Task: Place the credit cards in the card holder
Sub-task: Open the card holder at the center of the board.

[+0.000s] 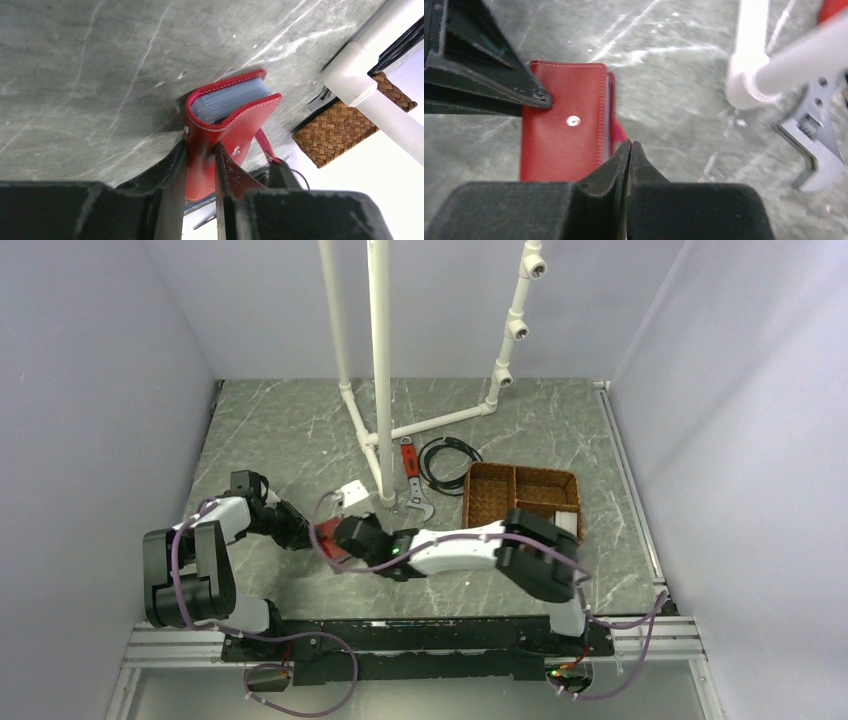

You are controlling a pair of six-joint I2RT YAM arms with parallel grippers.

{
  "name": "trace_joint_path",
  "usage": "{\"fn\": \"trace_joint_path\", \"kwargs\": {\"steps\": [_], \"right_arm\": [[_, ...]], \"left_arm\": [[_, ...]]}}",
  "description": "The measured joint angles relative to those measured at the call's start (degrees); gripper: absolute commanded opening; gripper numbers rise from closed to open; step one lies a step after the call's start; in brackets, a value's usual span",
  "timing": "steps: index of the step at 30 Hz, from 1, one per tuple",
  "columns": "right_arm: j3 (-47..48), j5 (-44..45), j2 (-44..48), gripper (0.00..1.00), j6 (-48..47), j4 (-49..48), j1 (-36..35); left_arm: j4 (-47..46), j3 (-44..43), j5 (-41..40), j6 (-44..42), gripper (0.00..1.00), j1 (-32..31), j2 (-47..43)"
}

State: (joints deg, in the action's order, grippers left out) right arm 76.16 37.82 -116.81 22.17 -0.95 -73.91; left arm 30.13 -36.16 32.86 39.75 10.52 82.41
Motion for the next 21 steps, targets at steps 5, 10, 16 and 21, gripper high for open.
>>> {"fn": "trace_joint_path", "kwargs": {"steps": [5, 10, 16, 21], "right_arm": [[-13.00, -8.09, 12.33, 0.00, 9.07, -6.38, 5.03], [-21.09, -17.64, 15.56, 0.00, 14.53, -13.40, 9.22], [-30.62, -27.17, 19.69, 0.00, 17.03, -19.30, 13.33], [-31.98, -30.80, 21.84, 0.00, 17.20, -23.26, 13.42]], "left_arm": [[0.35, -1.11, 0.31, -0.17, 0.23, -2.54, 0.55], [-0.26, -2.21, -1.36, -1.92, 0.71, -7.13, 1.62], [0.61, -3.52, -5.51, -3.34, 0.99, -13.75, -0.92], [5.01, -6.78, -13.79, -3.72, 0.99, -20.31, -5.53]]}}
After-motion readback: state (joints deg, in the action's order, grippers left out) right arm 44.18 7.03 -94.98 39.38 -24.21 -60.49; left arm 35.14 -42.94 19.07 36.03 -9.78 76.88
